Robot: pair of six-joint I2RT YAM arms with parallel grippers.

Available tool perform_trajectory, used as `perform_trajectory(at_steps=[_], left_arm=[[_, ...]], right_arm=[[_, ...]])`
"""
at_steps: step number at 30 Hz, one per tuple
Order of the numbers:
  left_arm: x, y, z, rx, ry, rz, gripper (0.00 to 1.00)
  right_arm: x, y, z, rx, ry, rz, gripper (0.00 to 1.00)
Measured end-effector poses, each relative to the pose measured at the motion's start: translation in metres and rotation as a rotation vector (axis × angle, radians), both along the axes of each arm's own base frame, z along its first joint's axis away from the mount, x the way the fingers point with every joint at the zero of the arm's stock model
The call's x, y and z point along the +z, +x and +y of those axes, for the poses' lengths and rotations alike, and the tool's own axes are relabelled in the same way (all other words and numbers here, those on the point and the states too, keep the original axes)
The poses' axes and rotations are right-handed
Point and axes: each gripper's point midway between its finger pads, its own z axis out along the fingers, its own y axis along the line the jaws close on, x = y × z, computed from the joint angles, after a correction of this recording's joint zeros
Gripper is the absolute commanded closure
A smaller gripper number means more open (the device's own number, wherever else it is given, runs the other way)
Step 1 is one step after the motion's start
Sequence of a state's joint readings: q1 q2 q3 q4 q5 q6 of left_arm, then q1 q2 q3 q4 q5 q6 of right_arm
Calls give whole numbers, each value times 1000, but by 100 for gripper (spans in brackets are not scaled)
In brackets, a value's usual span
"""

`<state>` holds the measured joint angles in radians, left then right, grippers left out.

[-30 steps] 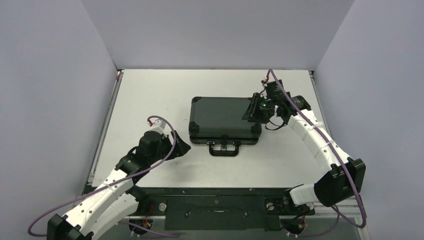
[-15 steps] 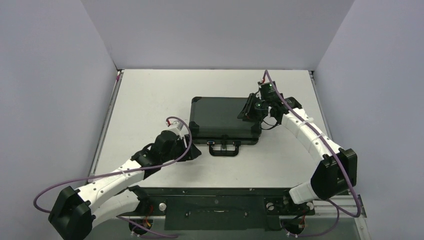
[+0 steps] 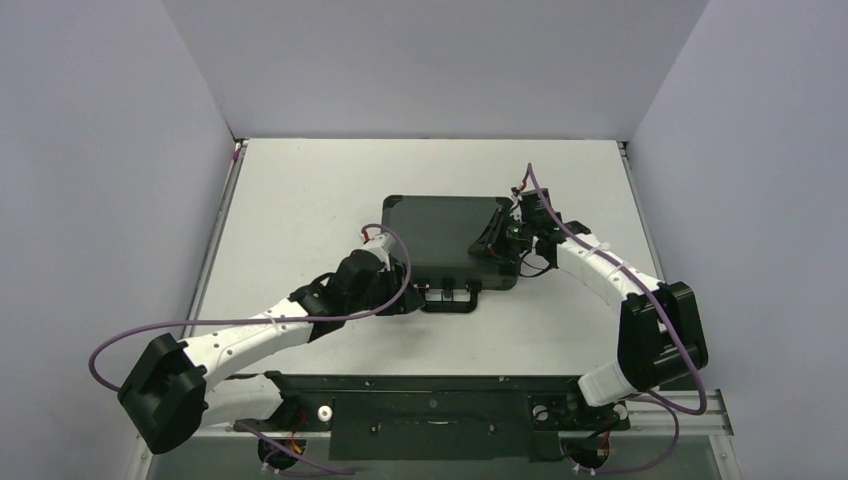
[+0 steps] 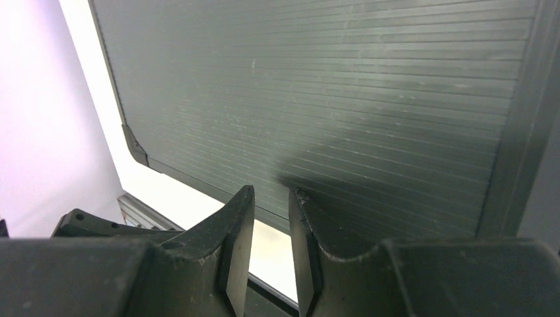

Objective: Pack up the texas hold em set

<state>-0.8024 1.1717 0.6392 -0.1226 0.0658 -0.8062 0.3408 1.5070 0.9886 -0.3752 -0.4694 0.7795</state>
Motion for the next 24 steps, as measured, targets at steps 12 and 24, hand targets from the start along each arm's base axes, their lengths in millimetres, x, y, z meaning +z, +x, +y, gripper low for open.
perform_trajectory(at_steps=[12, 24], left_arm=[[10, 0, -3, 52, -58, 18, 54], [-19, -12, -19, 100, -125, 45, 58]], right_arm=[[2, 7, 4, 0, 52, -63, 76], [-6, 4, 1, 42, 21, -98, 76]])
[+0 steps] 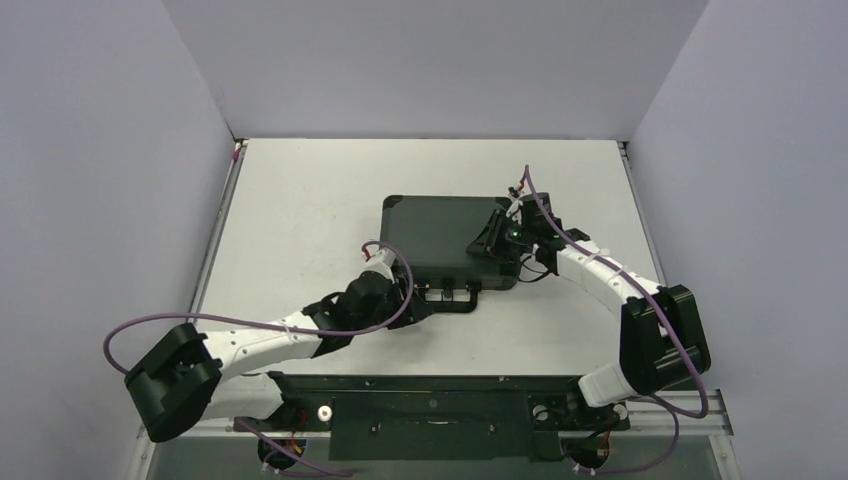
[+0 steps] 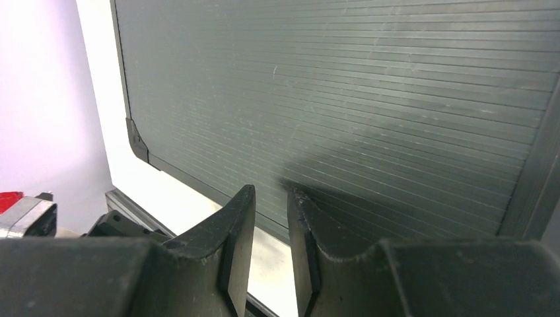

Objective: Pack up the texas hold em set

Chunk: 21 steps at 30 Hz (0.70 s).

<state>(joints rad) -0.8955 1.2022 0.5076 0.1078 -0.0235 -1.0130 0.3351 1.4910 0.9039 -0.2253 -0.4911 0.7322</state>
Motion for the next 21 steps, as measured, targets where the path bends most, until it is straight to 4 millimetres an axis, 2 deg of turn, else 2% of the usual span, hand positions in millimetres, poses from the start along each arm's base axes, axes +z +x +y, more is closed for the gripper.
perform_trajectory(at_steps=[6, 11, 17, 21], left_arm=[[-9, 0, -21, 38, -50, 9, 61], [-15, 9, -37, 112, -124, 24, 62], [-35, 16, -43, 190, -150, 52, 62], [-40, 19, -42, 232, -150, 61, 63]], right_arm=[[-1, -1, 1, 26, 5, -15, 77], [-2, -2, 2, 45, 2, -23, 77], [-3, -3, 3, 60, 14, -17, 77], [-2, -2, 4, 75, 16, -17, 77]])
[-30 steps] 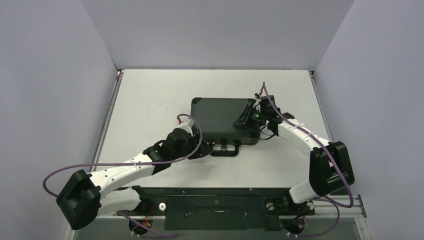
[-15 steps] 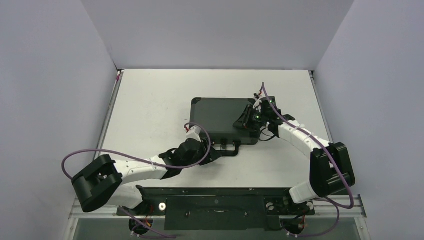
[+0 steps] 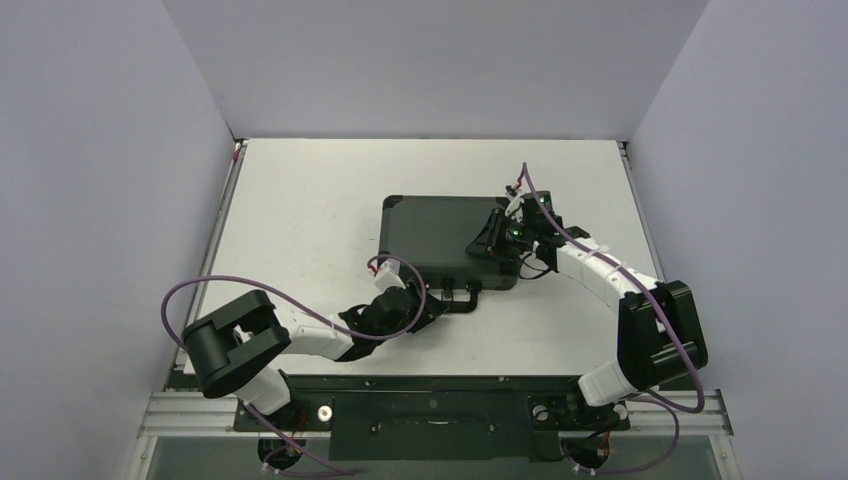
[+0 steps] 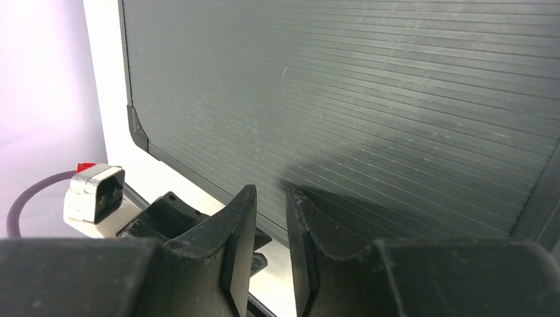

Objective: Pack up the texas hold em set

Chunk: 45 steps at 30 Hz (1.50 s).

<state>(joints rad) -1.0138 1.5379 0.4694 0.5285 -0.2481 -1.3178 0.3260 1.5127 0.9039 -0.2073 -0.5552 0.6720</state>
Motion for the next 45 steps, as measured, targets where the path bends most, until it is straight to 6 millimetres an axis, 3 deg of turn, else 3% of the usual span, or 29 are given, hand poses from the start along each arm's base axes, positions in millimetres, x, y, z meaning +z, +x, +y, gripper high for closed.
perform_trajectory(at_steps=[7, 14, 25, 28, 39, 45], left_arm=[[7, 11, 1, 65, -32, -21, 64], [-4, 14, -4, 67, -9, -8, 64], [-2, 18, -14, 58, -14, -6, 67], [-3, 17, -14, 57, -14, 0, 70], [-11, 15, -14, 61, -8, 23, 99], [-12, 15, -13, 77, -18, 45, 100]], right_arm=[[0, 2, -2, 16, -6, -1, 77], [-1, 2, -3, 27, 8, 8, 78], [-1, 1, -3, 33, 13, 10, 78], [-1, 1, -3, 35, 13, 9, 78], [-2, 0, -2, 56, 21, 5, 80], [-2, 1, -3, 59, 19, 2, 80]])
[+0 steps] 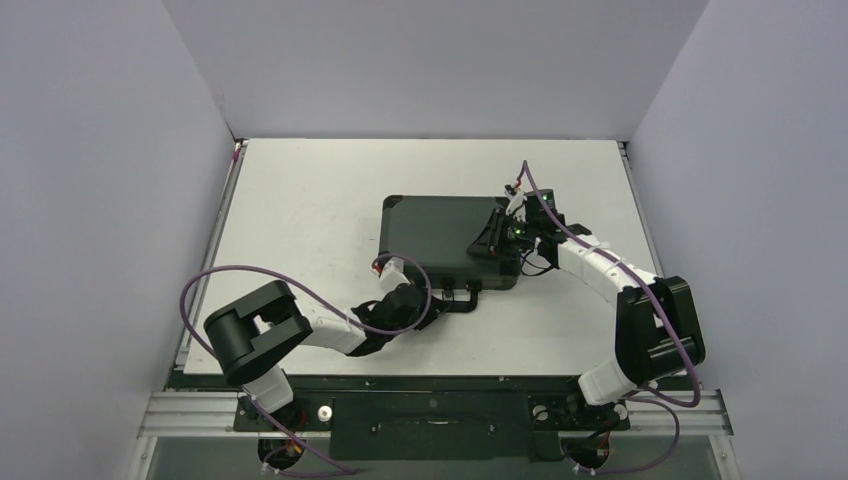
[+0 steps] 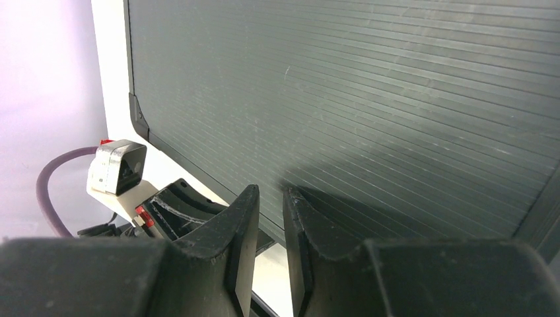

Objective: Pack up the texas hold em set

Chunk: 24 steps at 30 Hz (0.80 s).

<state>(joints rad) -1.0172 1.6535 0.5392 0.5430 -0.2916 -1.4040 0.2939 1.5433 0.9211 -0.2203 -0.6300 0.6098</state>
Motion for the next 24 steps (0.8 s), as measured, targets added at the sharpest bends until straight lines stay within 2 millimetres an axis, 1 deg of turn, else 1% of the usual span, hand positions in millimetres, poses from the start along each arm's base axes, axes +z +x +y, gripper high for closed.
perform_trajectory(at_steps=[7, 13, 18, 24], left_arm=[[1, -1, 4, 22, -2, 23, 100], [11, 2, 7, 51, -31, 33, 100], [11, 3, 10, 63, -31, 47, 100], [11, 5, 9, 49, -24, 68, 100]], right_arm=[[0, -1, 1, 7, 8, -2, 81], [-1, -1, 1, 10, 19, 1, 81], [-1, -2, 2, 14, 23, 4, 81], [-1, -2, 2, 15, 24, 4, 81]])
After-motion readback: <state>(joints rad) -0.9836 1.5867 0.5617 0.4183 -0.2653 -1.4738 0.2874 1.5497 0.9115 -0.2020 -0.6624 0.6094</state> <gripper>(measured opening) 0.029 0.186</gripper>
